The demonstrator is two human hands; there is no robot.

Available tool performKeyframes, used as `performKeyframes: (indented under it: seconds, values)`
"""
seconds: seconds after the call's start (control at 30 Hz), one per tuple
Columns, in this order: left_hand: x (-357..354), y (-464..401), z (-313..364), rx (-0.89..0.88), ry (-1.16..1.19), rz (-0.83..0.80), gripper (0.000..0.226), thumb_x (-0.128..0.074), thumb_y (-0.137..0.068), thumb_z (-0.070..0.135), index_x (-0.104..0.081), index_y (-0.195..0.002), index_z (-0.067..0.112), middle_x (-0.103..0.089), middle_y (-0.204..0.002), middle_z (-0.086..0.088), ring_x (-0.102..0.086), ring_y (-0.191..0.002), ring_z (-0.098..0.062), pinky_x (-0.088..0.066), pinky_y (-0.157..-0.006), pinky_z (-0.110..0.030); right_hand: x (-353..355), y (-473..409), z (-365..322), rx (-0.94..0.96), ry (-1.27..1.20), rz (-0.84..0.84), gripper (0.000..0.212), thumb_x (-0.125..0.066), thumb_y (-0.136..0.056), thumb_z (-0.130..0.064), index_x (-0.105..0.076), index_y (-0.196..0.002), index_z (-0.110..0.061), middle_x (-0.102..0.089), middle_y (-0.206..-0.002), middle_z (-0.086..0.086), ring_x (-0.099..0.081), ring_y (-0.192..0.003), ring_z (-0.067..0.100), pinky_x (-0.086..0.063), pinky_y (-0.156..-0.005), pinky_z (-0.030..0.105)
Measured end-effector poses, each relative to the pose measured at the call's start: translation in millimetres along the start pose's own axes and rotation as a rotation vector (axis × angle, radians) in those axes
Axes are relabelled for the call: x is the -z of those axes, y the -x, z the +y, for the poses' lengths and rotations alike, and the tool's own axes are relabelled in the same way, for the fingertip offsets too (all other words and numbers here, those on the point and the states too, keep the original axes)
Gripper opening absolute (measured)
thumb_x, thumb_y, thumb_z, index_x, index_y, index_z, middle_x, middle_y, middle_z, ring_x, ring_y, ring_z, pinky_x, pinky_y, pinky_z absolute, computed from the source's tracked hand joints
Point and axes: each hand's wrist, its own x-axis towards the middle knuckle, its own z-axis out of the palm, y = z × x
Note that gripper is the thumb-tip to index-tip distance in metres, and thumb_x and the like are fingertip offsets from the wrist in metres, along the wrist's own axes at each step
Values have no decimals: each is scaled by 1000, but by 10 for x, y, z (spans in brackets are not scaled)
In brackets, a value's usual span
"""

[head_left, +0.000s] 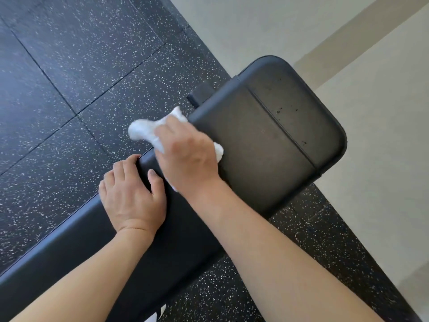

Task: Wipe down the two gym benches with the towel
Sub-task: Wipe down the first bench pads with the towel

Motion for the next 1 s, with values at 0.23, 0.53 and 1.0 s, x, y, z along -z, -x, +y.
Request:
performKeyframes:
  seconds: [0.23,0.53,1.0]
  values:
    - [-19,-9,-24,-8,14,27,53,-41,-94,41,-56,-133,9,-61,-120,-16,-52,-110,-42,-38,-106,-58,629,1034,811,187,99,-93,22,-67,-90,-13,-75,-111,-19,-63,-90,-2,-58,-72,21,-50,-55,37]
    - [-60,-6,-76,-21,35,54,51,-42,-94,42,-56,-133,12,-61,-120,-11,-51,-110,-39,-33,-108,-53,349,478,723,-229,184,155,10,-63,-90,-22,-65,-99,-17,-60,-89,2,-56,-69,23,-33,-55,27]
    - [-72,-11,-86,-8,22,57,49,-44,-94,43,-57,-131,13,-61,-117,-9,-52,-108,-36,-37,-105,-53,588,-350,864,57,278,-77,12,-72,-87,-20,-75,-97,-15,-65,-91,8,-65,-71,32,-46,-50,33]
